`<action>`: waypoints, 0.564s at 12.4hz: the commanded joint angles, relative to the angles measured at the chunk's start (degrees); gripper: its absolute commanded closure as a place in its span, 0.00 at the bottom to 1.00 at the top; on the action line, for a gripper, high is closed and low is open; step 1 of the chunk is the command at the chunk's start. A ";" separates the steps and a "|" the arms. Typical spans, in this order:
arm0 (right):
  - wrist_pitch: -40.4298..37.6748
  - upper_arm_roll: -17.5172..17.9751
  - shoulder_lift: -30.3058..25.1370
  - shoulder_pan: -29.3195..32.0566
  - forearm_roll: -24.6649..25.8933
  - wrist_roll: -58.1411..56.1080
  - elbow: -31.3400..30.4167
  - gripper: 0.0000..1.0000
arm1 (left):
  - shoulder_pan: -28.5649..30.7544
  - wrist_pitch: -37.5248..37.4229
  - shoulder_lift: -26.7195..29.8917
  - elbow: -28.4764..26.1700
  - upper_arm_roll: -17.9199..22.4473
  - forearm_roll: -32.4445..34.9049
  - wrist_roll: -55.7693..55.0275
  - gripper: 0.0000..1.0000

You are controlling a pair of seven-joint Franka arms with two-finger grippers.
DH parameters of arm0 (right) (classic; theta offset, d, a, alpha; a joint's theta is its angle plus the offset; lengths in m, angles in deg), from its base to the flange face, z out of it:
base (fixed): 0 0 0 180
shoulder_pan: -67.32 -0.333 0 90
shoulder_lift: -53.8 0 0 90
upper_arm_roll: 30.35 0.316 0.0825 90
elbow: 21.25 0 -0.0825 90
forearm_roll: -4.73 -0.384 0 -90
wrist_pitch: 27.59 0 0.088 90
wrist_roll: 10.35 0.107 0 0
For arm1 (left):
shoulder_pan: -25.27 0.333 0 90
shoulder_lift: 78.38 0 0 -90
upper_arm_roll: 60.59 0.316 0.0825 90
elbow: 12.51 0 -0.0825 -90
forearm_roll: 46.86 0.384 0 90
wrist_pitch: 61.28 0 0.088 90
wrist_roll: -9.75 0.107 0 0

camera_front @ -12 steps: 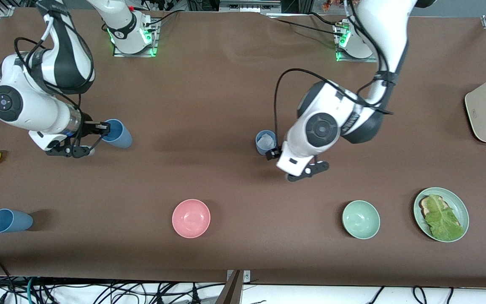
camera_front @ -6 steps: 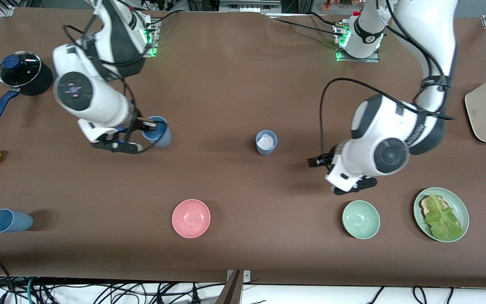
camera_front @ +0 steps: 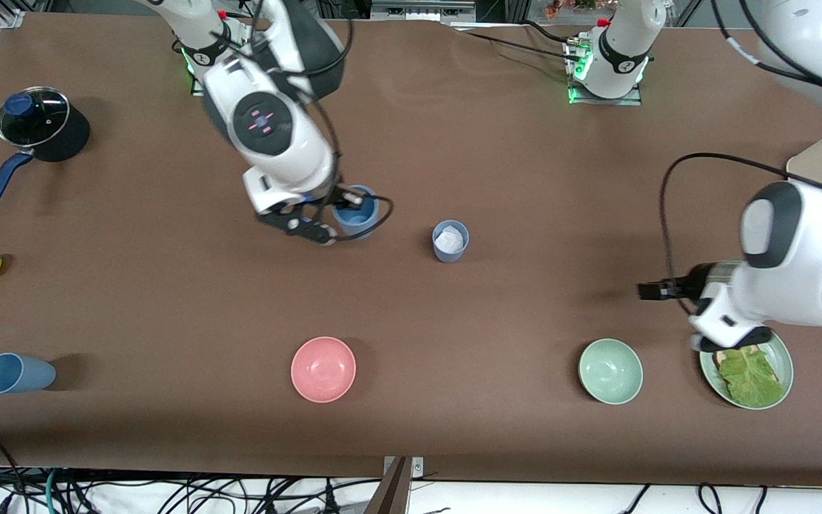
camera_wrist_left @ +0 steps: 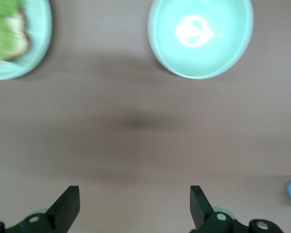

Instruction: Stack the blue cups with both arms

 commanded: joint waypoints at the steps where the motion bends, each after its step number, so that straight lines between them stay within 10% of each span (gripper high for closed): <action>1: -0.21 -0.61 7.13 -6.47 -0.38 11.24 9.80 1.00 | 2.85 -0.98 2.13 -1.02 -0.86 1.54 5.49 0.00; 7: 6.99 -0.79 14.01 -11.24 0.06 22.34 14.84 1.00 | 5.58 -0.80 3.01 -0.76 -0.68 1.72 8.92 0.00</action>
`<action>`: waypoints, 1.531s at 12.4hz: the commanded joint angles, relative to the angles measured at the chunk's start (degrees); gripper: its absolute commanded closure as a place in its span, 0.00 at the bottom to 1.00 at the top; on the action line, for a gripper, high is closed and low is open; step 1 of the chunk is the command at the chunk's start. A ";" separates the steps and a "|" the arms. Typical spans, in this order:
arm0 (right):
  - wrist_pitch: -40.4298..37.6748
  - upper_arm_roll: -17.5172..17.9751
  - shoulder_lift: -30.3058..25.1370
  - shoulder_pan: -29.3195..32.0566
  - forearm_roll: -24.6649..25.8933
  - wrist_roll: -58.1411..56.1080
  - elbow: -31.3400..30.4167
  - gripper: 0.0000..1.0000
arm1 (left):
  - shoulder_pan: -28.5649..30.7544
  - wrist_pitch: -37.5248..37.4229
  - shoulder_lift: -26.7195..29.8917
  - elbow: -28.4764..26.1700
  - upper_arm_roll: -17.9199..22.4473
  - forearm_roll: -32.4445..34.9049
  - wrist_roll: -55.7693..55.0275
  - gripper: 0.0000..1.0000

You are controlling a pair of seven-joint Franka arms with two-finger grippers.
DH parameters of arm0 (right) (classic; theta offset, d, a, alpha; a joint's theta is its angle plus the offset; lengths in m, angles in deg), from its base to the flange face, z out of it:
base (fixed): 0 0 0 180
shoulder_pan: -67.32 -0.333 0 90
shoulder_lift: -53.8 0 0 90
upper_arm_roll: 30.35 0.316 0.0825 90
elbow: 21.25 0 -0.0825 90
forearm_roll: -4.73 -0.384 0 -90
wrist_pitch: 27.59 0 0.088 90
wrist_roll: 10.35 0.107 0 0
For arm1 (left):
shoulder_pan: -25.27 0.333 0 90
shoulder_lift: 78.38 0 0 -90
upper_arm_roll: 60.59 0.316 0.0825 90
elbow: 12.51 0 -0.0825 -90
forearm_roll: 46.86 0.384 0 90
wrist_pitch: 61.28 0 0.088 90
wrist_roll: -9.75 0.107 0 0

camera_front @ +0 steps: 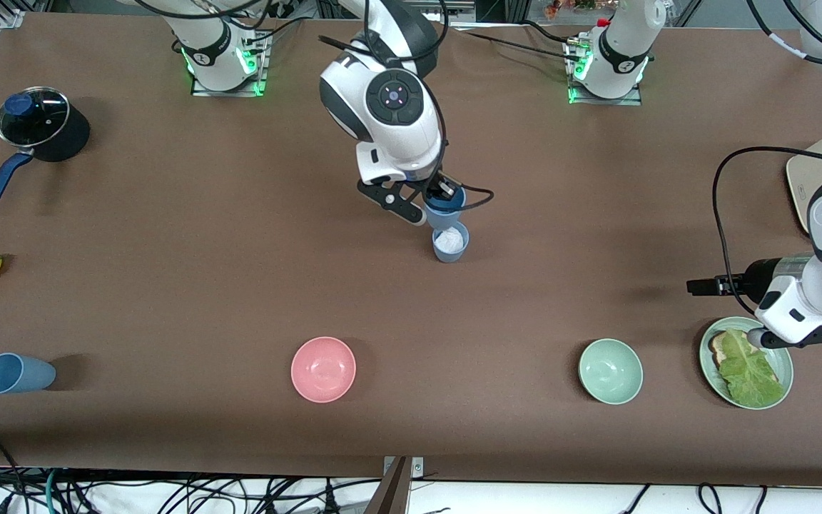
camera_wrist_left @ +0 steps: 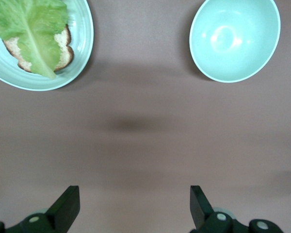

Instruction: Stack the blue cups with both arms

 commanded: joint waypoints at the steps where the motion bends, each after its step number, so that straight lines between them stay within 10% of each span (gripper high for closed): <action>1: 0.48 -0.57 2.09 -1.30 0.01 3.27 3.34 1.00 | 1.81 -0.58 2.14 -0.93 -0.64 1.28 3.70 0.00; 9: 3.04 -0.74 4.30 -2.36 2.03 3.90 2.90 1.00 | 2.00 0.29 6.71 -3.56 -1.34 4.27 5.03 0.00; 13: 3.30 -0.83 5.52 -2.36 3.34 3.90 2.90 1.00 | -3.01 11.98 20.41 -21.21 0.94 5.05 3.98 0.00; 19: 4.18 -0.83 6.14 -2.36 3.35 4.07 3.17 1.00 | -8.19 2.16 29.30 -22.64 4.54 1.80 4.68 0.00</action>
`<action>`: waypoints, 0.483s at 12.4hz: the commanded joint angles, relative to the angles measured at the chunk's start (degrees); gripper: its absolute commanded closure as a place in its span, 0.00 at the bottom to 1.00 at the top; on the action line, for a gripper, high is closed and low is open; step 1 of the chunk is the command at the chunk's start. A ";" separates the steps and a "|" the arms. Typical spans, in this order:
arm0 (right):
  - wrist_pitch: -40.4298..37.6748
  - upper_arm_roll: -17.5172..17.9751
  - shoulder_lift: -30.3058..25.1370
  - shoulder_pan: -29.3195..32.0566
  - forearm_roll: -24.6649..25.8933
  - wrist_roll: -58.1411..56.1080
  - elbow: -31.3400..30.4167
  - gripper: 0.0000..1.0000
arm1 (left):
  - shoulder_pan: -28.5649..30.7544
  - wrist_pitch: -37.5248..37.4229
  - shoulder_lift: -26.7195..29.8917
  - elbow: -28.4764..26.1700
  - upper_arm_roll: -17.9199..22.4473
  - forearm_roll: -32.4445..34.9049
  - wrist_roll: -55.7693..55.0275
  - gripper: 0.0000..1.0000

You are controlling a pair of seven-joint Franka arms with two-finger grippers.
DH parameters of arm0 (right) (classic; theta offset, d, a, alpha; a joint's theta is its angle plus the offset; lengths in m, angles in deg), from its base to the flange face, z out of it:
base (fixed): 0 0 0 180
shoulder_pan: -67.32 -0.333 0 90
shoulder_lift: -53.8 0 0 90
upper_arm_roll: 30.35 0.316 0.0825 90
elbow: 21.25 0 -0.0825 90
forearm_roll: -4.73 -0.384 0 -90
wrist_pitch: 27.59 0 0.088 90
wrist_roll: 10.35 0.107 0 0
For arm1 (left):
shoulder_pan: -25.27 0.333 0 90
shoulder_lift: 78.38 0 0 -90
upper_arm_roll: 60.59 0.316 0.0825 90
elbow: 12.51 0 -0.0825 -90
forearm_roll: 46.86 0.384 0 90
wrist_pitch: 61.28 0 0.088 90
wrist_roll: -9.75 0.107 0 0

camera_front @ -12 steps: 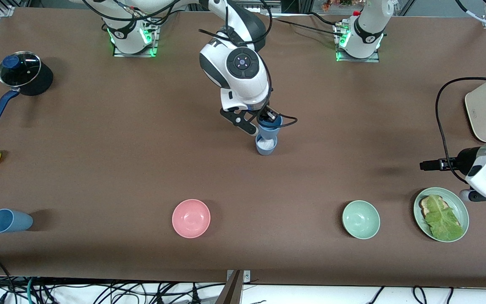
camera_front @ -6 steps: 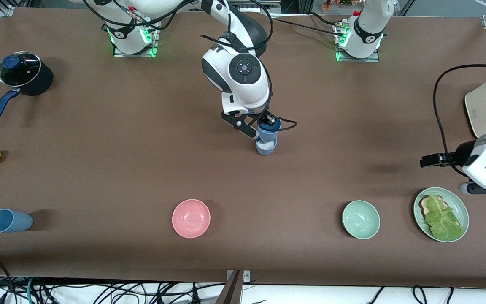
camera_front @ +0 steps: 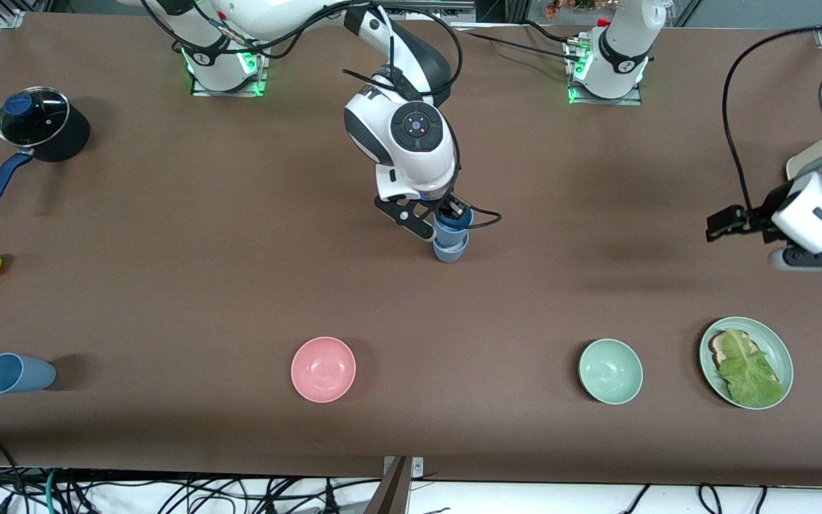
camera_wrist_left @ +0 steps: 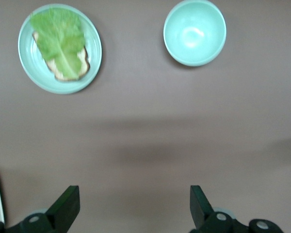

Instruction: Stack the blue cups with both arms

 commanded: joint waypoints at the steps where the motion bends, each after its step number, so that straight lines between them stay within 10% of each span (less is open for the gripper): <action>1: -0.44 -0.45 0.85 -0.74 0.81 1.13 2.33 0.86 | -2.16 -2.21 4.11 -1.98 1.54 -1.21 0.80 0.00; 4: -0.44 -0.53 0.58 -0.57 0.81 0.95 2.51 0.36 | -2.25 -2.12 5.79 -1.71 1.72 -1.30 0.89 0.00; 6: -0.62 -0.80 0.32 -0.21 0.81 0.43 2.60 0.23 | -2.34 -2.21 7.01 -1.62 1.72 -1.13 0.81 0.00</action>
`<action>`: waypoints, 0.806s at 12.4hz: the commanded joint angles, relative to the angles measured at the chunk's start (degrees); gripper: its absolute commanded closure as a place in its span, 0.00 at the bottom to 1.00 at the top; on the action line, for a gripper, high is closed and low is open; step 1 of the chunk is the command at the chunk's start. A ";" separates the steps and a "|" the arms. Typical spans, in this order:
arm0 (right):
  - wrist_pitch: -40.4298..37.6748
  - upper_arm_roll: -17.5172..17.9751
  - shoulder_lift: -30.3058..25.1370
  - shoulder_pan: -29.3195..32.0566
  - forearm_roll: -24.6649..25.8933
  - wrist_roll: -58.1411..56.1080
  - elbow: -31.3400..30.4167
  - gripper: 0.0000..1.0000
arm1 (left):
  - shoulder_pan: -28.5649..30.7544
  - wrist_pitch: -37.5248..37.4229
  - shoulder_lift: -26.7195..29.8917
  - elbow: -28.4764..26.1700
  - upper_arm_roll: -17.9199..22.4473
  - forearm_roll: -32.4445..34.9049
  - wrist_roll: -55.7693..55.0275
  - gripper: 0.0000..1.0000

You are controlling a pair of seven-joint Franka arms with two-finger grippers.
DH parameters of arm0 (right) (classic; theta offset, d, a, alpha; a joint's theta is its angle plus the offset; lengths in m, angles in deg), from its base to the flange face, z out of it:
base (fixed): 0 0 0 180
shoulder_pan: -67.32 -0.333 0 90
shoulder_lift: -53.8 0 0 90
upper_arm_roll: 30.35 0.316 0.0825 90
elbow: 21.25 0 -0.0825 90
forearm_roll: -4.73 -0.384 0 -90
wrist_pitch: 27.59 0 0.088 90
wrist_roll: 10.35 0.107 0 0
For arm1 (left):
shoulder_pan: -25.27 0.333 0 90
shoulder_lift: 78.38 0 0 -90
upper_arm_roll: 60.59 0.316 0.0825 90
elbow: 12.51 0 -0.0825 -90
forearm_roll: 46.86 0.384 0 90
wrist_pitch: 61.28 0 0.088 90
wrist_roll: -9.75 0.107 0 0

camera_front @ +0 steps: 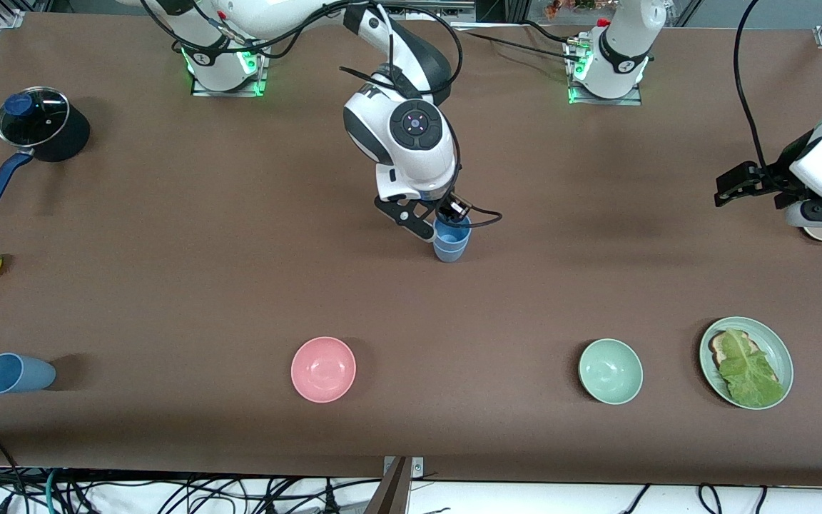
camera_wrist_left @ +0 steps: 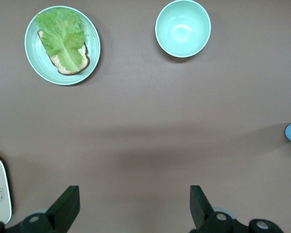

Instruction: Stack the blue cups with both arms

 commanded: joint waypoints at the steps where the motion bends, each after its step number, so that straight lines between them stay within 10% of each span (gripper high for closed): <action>1: -1.04 -0.82 0.15 0.04 0.80 0.07 1.75 0.00 | -0.92 -0.38 2.53 -0.48 0.93 -0.79 0.52 0.00; 10: -18.25 -0.56 -8.28 18.83 -6.30 -33.12 3.60 0.00 | -0.13 -2.93 1.13 2.43 0.75 -0.70 0.78 0.00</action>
